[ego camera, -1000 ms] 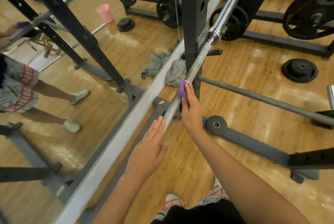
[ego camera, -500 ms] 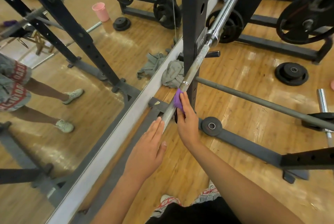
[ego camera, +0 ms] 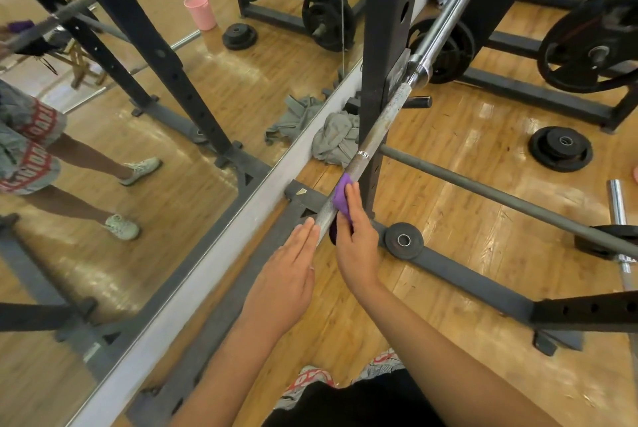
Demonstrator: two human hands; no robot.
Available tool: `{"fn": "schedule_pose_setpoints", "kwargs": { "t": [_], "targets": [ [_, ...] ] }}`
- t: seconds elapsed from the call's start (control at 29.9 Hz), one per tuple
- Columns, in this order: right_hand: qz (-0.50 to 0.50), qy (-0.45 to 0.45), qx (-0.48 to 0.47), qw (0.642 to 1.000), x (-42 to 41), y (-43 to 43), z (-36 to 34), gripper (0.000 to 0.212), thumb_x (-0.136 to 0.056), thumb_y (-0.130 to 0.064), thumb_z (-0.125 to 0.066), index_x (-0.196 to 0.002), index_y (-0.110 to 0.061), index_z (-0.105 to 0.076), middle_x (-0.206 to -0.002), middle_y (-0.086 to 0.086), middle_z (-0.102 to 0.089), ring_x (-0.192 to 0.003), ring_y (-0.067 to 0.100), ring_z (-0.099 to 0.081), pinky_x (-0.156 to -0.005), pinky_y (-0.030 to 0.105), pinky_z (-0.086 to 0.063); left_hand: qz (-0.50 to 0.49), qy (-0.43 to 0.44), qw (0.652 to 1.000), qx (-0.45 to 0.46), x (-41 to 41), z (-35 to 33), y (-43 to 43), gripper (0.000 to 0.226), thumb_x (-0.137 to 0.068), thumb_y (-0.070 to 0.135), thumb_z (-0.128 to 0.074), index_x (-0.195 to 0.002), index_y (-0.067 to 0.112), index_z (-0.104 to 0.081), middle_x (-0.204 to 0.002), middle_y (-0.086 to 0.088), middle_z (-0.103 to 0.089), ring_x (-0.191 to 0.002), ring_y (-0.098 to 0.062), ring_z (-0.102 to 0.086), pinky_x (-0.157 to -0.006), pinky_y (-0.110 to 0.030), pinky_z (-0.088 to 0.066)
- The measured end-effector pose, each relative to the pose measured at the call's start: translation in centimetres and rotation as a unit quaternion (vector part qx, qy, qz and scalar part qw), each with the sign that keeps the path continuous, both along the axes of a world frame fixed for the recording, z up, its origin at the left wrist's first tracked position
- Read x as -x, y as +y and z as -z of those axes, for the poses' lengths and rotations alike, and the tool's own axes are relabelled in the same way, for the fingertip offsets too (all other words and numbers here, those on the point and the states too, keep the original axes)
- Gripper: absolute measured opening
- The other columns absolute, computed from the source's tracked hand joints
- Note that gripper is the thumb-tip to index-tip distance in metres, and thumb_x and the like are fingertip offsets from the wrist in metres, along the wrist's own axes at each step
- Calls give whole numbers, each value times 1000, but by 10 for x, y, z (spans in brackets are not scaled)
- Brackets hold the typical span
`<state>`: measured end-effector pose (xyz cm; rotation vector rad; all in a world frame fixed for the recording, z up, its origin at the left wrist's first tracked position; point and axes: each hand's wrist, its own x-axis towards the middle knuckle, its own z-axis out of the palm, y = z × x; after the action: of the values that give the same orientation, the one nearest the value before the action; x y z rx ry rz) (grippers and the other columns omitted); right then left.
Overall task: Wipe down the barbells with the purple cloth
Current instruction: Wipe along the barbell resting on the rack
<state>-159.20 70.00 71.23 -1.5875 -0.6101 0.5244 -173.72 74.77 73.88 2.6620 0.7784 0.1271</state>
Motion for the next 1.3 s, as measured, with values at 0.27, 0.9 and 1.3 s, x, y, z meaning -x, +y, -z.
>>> {"fn": "schedule_pose_setpoints", "kwargs": {
  "t": [0.27, 0.9, 1.3],
  "targets": [
    [62, 2, 13, 998, 4, 8, -2, 52, -106, -9, -46, -155, -22, -37, -156, -10, -42, -143, 1, -38, -118, 25, -33, -7, -12, 1000, 14, 9, -1, -5, 59, -105, 12, -33, -161, 18, -16, -167, 9, -4, -153, -1, -1, -121, -17, -1],
    [83, 10, 39, 996, 5, -7, -22, 51, -104, -6, -46, -152, -23, -45, -132, -23, -58, -120, -13, -52, -104, 15, -42, 3, -44, 999, -11, 28, 6, -11, 67, -97, 0, -45, -159, 13, -24, -166, 3, -14, -152, -6, -12, -117, -25, -25],
    [-259, -384, 195, 865, -67, 14, -24, 60, -94, 17, -46, -148, -10, -48, -156, 6, -44, -152, 29, -23, -119, 45, -30, -17, -25, 998, -56, 24, 13, -14, 66, -91, 8, -29, -157, 11, -30, -164, -3, -27, -151, -13, -25, -116, -32, -37]
  ]
}}
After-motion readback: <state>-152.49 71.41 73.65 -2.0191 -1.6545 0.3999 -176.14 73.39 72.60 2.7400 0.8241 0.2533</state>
